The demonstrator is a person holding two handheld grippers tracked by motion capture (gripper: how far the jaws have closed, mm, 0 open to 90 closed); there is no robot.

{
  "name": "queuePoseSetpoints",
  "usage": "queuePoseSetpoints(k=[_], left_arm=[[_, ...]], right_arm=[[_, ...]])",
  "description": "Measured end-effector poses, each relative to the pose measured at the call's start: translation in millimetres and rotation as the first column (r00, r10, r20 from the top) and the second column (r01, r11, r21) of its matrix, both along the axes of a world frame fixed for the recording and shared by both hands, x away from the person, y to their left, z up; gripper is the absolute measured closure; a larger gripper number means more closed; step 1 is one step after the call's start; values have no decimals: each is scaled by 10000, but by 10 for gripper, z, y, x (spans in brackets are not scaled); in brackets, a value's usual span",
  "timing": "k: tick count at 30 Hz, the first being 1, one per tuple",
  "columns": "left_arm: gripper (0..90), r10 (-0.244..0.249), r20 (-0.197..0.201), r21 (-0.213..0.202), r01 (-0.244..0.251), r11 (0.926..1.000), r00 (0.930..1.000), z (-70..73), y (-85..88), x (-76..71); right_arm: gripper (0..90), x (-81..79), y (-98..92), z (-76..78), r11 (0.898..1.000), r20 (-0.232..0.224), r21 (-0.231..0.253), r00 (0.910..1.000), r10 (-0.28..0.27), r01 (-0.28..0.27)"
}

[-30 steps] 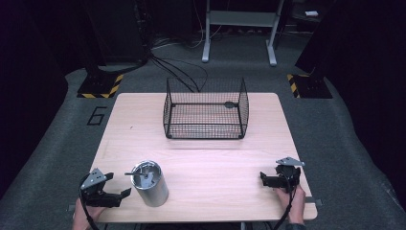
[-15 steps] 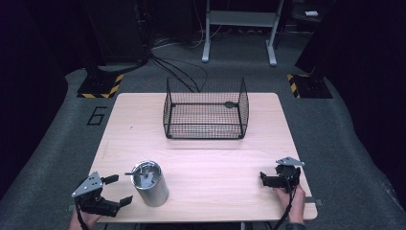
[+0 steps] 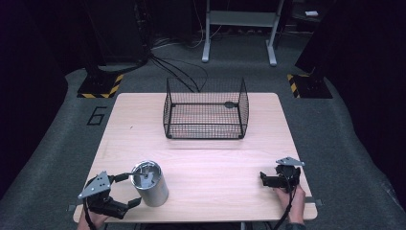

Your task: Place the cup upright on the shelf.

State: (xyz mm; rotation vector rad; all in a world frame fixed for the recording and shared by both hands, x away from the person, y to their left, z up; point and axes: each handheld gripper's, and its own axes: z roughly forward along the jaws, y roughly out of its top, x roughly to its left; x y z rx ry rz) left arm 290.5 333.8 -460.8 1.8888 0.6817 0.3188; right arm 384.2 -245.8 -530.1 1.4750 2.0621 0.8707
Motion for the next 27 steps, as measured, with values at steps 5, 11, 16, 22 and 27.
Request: queuePoseSetpoints(k=[5,11,16,22,27], left_arm=[[0,-134,231,-159,137,9998,9996,29,-68,27],[0,-302,474,-345,318,9989,9984,68,-140,65],[0,-397,628,-468,427,9980,9972,67,-194,91],[0,-273,854,-744,337,9967,9960,62,-243,119],[2,-31,883,-620,86,9980,9961,55,-290,143]], right_arm=[[0,0,0,0,10000,-3,1,10000,1,-1],[0,0,0,0,10000,-1,2,10000,2,-2],[0,0,0,0,10000,0,1,10000,1,-1],[0,0,0,0,10000,-3,1,10000,1,-1],[0,0,-1,0,10000,-3,0,10000,3,-3]])
